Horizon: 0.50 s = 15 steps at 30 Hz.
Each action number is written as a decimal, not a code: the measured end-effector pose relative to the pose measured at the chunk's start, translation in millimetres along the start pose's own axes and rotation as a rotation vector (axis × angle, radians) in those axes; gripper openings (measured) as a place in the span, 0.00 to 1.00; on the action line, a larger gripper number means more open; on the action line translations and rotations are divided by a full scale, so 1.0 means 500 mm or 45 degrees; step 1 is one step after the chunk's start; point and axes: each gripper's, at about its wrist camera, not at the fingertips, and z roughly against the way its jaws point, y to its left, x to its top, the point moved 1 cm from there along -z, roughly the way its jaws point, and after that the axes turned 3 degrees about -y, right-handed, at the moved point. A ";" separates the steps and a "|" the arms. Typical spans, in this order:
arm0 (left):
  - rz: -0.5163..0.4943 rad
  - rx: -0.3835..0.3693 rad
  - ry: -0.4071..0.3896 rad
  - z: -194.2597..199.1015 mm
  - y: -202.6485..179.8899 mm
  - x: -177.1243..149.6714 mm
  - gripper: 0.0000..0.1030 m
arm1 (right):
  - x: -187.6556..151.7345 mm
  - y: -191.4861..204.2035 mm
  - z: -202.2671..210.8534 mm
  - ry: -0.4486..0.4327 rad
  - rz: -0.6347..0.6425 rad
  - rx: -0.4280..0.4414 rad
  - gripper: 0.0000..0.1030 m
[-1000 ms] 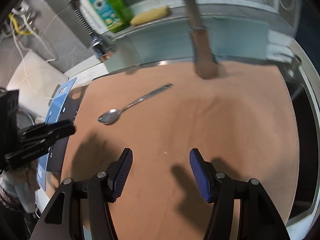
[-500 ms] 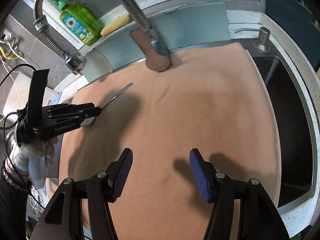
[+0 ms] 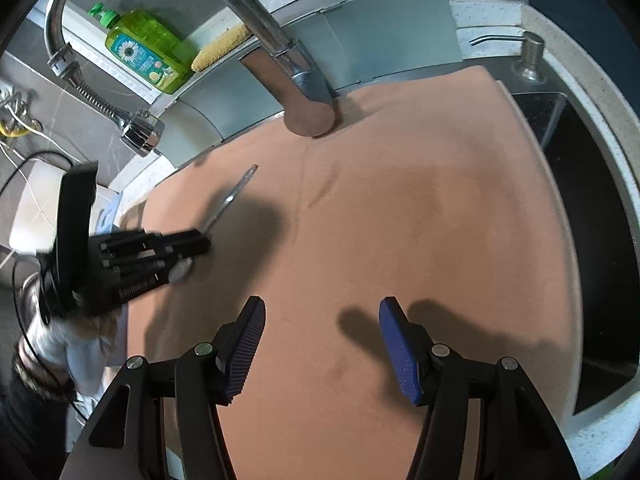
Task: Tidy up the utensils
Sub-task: 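Close the left tool on the bowl of the silver spoon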
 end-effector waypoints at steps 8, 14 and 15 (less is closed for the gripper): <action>0.016 -0.024 -0.035 0.013 -0.030 -0.049 0.16 | 0.035 0.072 -0.064 0.041 0.034 0.109 0.53; 0.063 -0.070 -0.063 0.025 -0.037 -0.083 0.14 | 0.057 0.115 -0.130 0.127 -0.002 0.208 0.51; 0.075 -0.091 -0.067 0.028 -0.041 -0.093 0.14 | 0.059 0.119 -0.135 0.137 -0.007 0.217 0.50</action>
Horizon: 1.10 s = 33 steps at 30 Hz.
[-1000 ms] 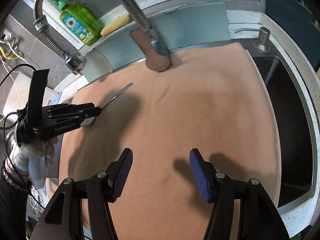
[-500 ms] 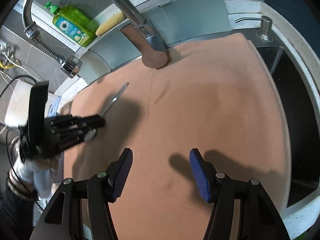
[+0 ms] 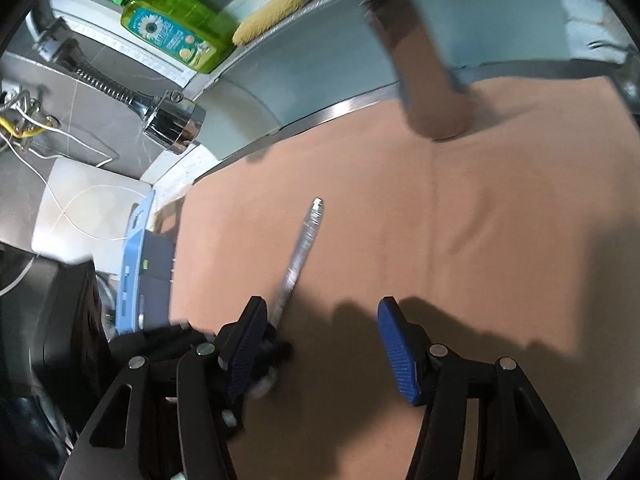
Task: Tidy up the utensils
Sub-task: 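Close the left tool on the bowl of the silver spoon, then close the right tool on the spoon handle while the left tool holds the bowl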
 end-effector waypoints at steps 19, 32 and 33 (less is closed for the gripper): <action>0.102 -0.051 -0.096 0.094 0.023 -0.116 0.30 | 0.002 0.074 -0.080 0.190 0.099 -0.235 0.46; 0.189 -0.062 -0.069 0.079 0.014 -0.168 0.41 | -0.015 0.119 -0.100 0.199 0.317 -0.517 0.24; 0.186 -0.052 -0.076 0.078 0.014 -0.167 0.41 | -0.014 0.112 -0.095 0.200 0.308 -0.509 0.21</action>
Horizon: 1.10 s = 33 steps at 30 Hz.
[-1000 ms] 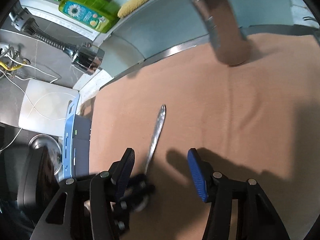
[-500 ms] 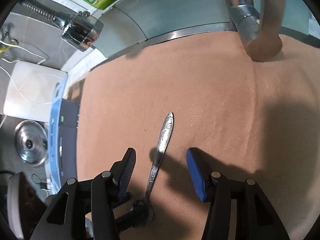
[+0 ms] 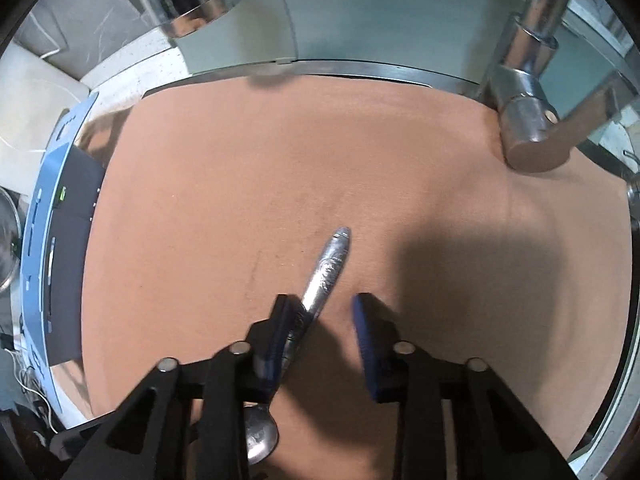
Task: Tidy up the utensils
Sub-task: 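Close the right tool on the spoon handle while the left tool holds the bowl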
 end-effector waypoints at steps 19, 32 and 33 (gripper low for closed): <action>-0.243 0.206 0.016 -0.033 -0.089 0.014 0.28 | -0.022 -0.109 0.013 0.009 -0.355 0.299 0.13; -0.052 0.067 -0.006 -0.003 -0.035 -0.001 0.13 | -0.034 -0.137 -0.002 -0.030 -0.553 0.478 0.12; -0.045 0.068 -0.010 -0.006 -0.028 0.001 0.12 | -0.035 -0.138 -0.002 -0.033 -0.561 0.485 0.12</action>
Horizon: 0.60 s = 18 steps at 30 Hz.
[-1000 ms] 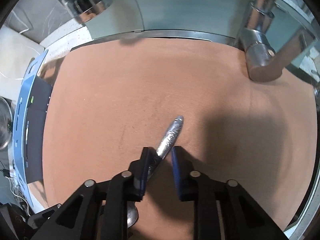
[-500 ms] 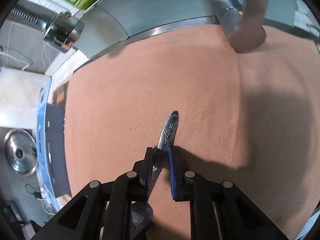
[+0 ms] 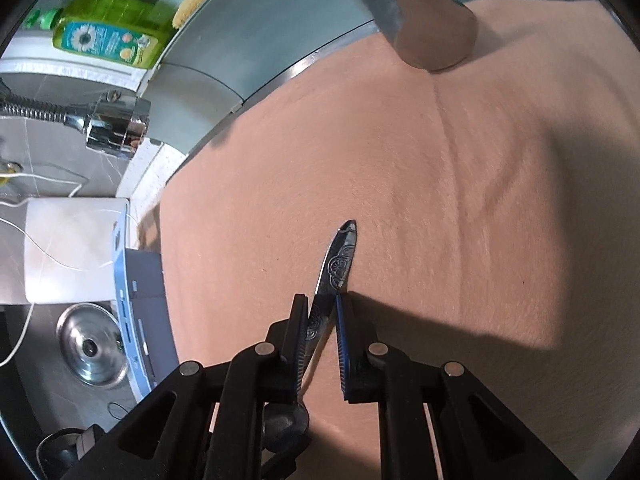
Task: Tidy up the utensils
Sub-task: 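Close the right tool on the spoon handle while the left tool holds the bowl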
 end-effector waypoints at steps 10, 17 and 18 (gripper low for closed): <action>-0.009 0.040 -0.054 0.043 0.029 0.016 0.05 | -0.010 0.006 0.008 -0.024 -0.035 0.046 0.10; -0.050 0.027 0.010 0.004 0.021 0.025 0.05 | -0.015 0.023 -0.001 -0.037 -0.019 0.032 0.10; -0.049 0.023 0.009 -0.003 0.020 0.022 0.05 | -0.015 0.022 0.000 -0.041 -0.022 0.034 0.10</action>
